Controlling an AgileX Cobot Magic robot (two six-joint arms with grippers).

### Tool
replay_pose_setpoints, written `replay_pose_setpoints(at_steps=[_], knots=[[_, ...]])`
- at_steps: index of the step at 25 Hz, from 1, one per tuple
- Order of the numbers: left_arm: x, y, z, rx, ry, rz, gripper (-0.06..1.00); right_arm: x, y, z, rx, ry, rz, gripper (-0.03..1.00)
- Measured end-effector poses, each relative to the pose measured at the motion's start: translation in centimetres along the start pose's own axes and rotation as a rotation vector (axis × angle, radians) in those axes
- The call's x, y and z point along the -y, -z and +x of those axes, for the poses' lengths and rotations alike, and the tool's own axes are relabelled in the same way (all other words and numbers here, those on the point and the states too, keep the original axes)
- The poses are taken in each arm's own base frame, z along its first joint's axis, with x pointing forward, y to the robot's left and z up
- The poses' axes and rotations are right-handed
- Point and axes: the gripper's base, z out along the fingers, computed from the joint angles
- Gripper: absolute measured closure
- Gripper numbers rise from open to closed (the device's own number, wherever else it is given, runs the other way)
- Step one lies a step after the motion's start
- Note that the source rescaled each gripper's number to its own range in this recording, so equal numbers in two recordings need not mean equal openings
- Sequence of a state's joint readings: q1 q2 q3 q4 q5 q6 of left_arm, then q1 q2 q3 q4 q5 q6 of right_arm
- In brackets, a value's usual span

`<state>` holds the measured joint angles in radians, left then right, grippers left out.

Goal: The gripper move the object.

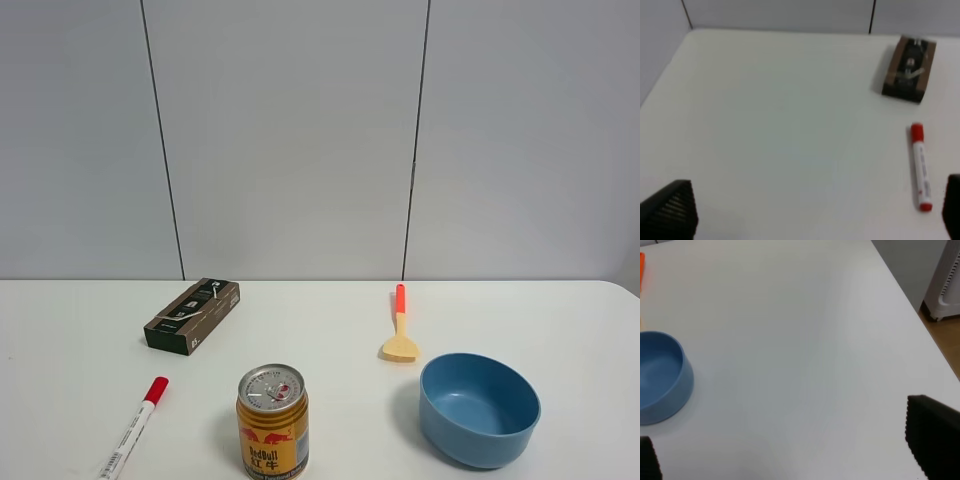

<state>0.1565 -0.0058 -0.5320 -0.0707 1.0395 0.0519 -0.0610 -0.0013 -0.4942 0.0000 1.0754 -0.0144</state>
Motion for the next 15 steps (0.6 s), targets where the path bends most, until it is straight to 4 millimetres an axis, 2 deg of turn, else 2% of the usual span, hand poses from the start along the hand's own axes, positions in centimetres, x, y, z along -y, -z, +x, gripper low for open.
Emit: replay_pose_setpoints(at_steps=[3, 15], knots=[[0.02, 0.01, 0.45, -0.049, -0.001, 0.002, -0.05, 0.0, 0.0, 0.0, 0.0, 0.0, 0.0, -0.03], [0.01, -0.55, 0.65, -0.041, 0.0, 0.004, -0.05, 0.0, 0.0, 0.0, 0.0, 0.0, 0.0, -0.03]])
